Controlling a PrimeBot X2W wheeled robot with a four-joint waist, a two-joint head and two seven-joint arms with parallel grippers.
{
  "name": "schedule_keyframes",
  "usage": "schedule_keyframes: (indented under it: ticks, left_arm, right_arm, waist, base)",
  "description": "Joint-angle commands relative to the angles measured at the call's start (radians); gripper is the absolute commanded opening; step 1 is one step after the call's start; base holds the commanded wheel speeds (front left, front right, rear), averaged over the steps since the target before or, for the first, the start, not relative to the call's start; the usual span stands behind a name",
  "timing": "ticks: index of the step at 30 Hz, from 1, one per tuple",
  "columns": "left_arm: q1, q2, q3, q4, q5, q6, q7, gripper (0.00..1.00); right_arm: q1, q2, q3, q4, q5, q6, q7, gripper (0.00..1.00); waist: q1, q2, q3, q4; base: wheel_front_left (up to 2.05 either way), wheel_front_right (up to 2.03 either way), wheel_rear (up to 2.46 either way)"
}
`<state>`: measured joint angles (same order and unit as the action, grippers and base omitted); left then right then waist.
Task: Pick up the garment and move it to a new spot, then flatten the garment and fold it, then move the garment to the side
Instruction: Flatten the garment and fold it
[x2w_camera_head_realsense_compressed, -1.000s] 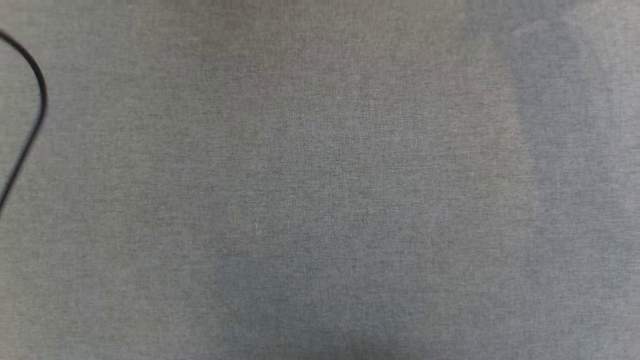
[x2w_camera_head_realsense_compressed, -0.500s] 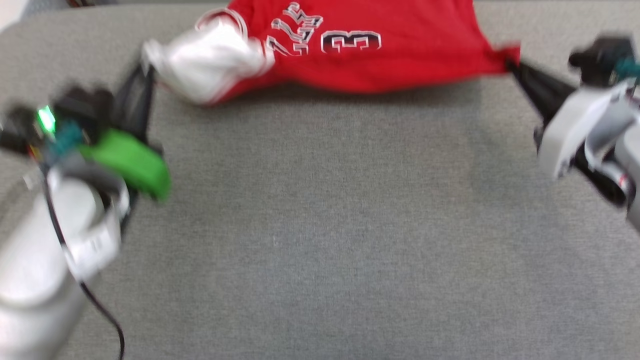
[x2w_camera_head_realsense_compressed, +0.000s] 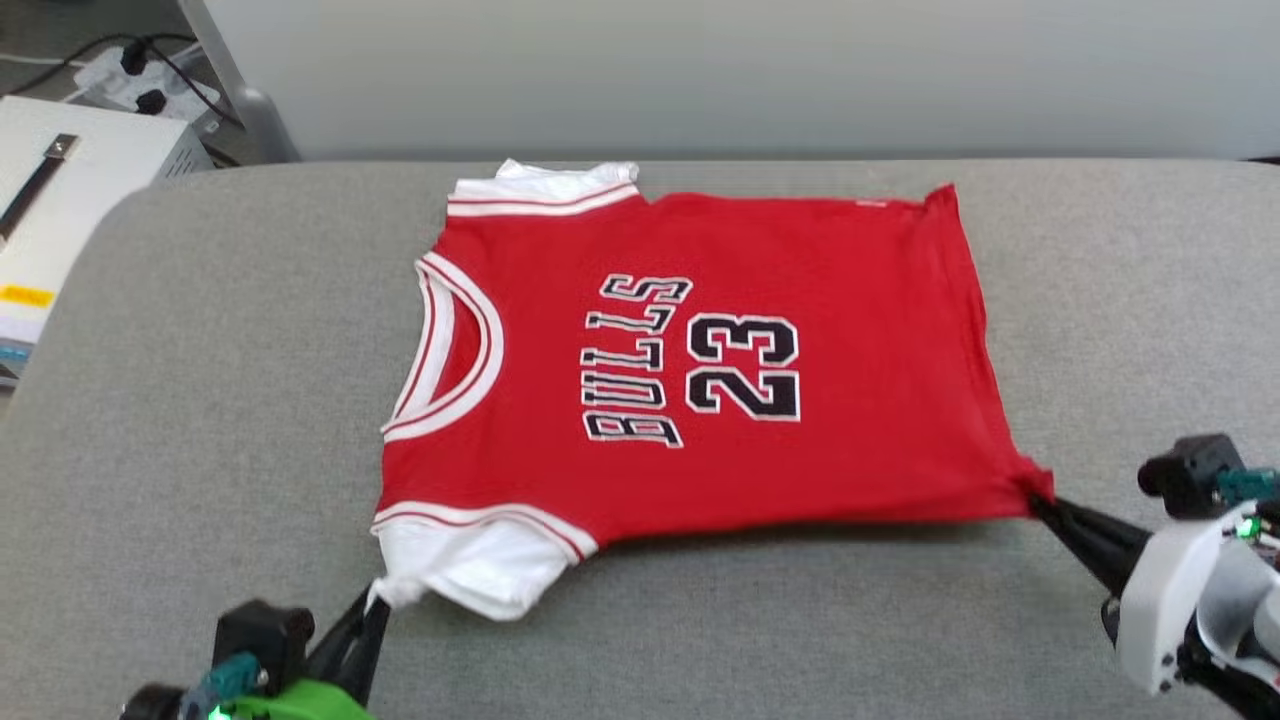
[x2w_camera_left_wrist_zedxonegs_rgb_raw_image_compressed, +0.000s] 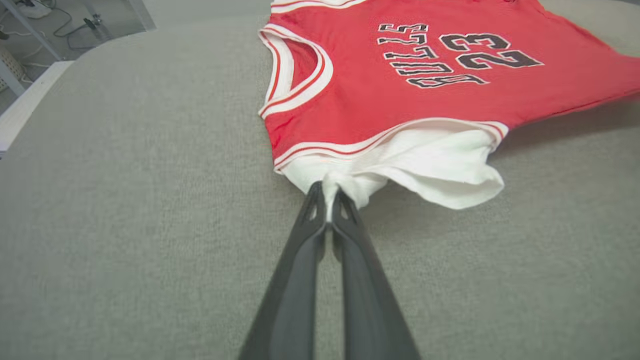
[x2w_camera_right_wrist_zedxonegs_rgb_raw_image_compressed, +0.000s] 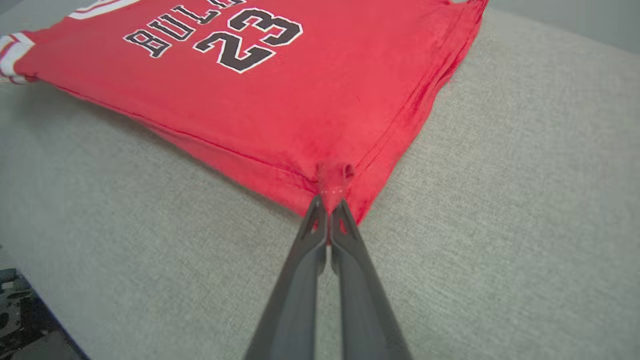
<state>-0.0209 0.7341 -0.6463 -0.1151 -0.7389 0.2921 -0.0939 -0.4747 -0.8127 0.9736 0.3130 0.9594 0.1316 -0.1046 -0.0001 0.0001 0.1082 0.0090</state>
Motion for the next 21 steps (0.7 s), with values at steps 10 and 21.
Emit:
schedule_keyframes:
  ticks: [10, 21]
  left_arm:
    - [0.185, 0.015, -0.023, -0.065, -0.072, 0.065, 0.025, 0.0]
    - [-0.033, 0.022, -0.007, -0.02, 0.004, -0.009, 0.032, 0.0]
  right_arm:
    - [0.326, -0.078, -0.142, -0.159, 0.041, -0.001, 0.053, 0.0]
    - [0.363, 0.013, -0.364, -0.236, -0.01, -0.001, 0.163, 0.0]
  waist:
    - [0.0001, -0.0001, -0.047, 0.002]
    - [0.0001, -0.0001, 0.028, -0.009]
  base:
    - [0.0, 0.0, 0.0]
    - [0.0, 0.0, 0.0]
